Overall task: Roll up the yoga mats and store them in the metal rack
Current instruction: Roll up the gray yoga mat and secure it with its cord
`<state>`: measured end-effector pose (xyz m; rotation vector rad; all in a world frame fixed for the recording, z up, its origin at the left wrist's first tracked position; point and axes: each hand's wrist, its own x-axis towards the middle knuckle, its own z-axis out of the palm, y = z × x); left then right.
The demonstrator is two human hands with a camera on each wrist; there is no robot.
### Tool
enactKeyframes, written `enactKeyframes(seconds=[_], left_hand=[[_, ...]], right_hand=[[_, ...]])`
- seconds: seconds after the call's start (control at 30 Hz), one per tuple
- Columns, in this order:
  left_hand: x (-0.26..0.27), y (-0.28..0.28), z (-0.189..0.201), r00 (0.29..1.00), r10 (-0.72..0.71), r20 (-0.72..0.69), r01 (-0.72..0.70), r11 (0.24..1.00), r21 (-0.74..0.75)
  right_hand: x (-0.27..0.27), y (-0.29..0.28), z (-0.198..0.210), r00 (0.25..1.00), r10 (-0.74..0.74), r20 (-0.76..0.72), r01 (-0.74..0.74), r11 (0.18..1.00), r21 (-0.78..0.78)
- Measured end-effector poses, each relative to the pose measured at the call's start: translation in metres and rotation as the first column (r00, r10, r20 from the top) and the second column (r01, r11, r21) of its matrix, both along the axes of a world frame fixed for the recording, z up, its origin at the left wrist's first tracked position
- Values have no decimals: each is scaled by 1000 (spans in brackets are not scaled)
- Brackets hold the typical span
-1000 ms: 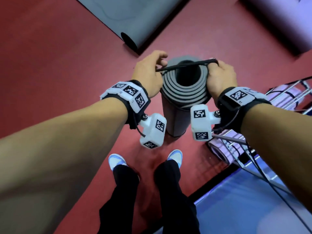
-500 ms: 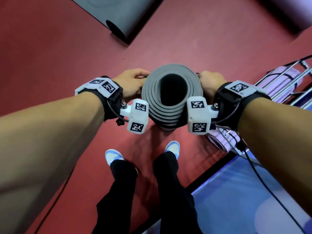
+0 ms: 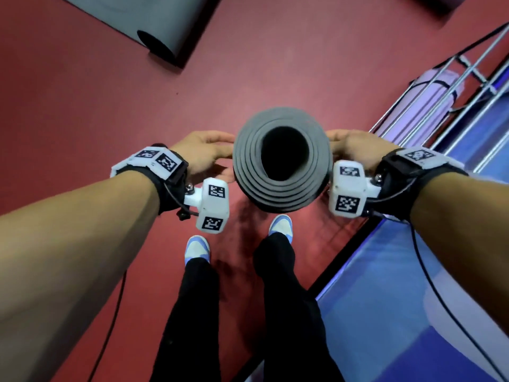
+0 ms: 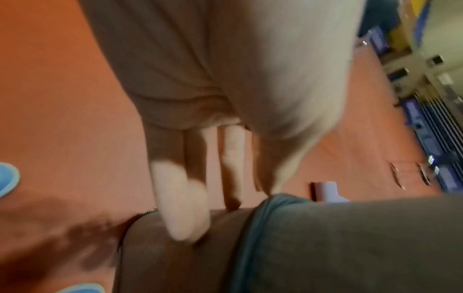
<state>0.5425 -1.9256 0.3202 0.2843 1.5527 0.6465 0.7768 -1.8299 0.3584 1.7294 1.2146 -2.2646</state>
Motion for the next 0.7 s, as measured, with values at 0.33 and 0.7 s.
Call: enactKeyframes(seconds=[0.33, 0.7], left_hand=[[25, -29, 6, 933, -346, -101, 356, 927, 115], [66, -28, 14, 961, -251, -120, 268, 949, 165]], right_hand=[[33, -80, 6, 888, -27, 460, -102, 962, 253], [56, -160, -17, 873, -470, 134, 460, 883, 99]])
